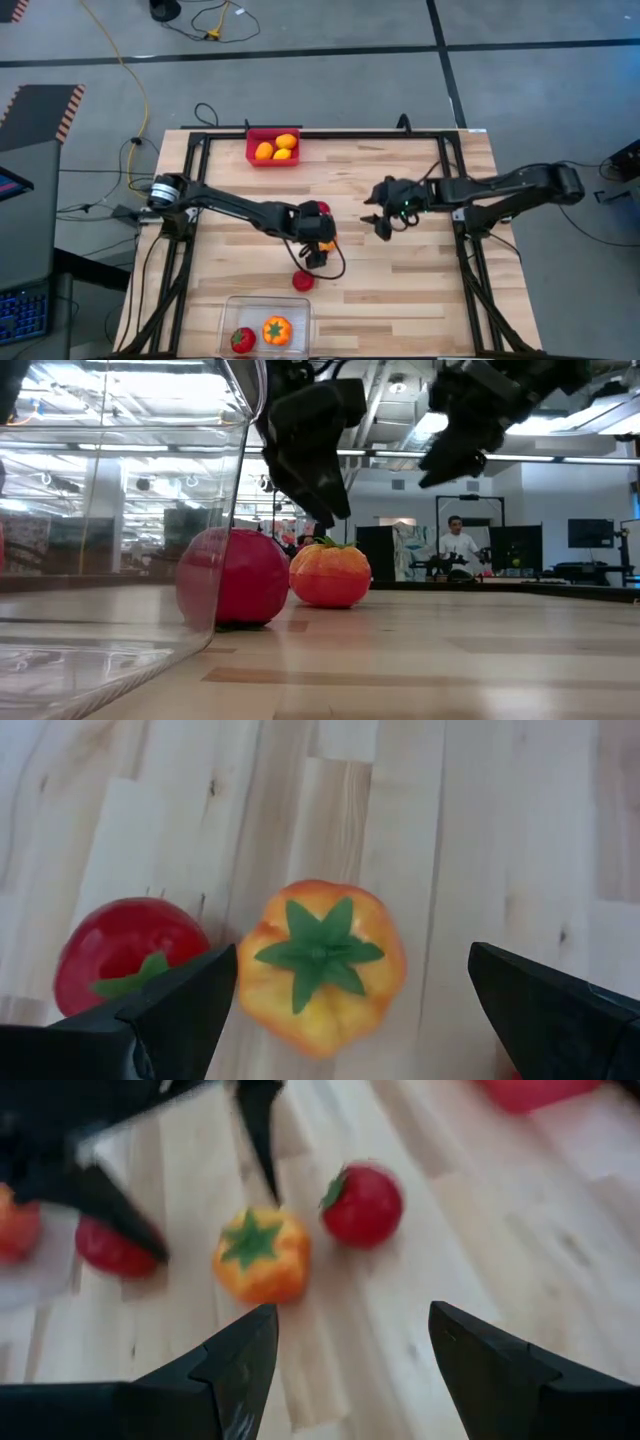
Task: Sort produce into baskets
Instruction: Put the orange tomato into the transparent bin
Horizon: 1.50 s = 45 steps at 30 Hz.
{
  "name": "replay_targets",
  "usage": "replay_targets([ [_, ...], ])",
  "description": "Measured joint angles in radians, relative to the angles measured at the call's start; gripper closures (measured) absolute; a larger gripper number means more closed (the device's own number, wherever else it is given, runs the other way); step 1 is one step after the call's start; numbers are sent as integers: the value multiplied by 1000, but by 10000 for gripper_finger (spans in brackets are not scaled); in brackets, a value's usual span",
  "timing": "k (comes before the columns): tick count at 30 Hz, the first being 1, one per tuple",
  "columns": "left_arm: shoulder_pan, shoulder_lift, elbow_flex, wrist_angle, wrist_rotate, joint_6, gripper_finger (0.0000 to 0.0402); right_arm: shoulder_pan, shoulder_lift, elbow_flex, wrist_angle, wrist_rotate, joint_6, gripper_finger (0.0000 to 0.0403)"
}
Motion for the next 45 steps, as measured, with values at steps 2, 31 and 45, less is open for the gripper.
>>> replay_targets([
  [2, 0, 13, 0, 3, 0, 13, 17, 31, 11, -41, 61, 15, 1, 117],
  [31, 42, 31, -59, 48, -16, 6, 17, 163, 24, -196, 372, 55, -2, 117],
  [45, 47, 113, -54, 97, -29, 39, 17, 163, 24, -195, 375, 53, -2, 117],
])
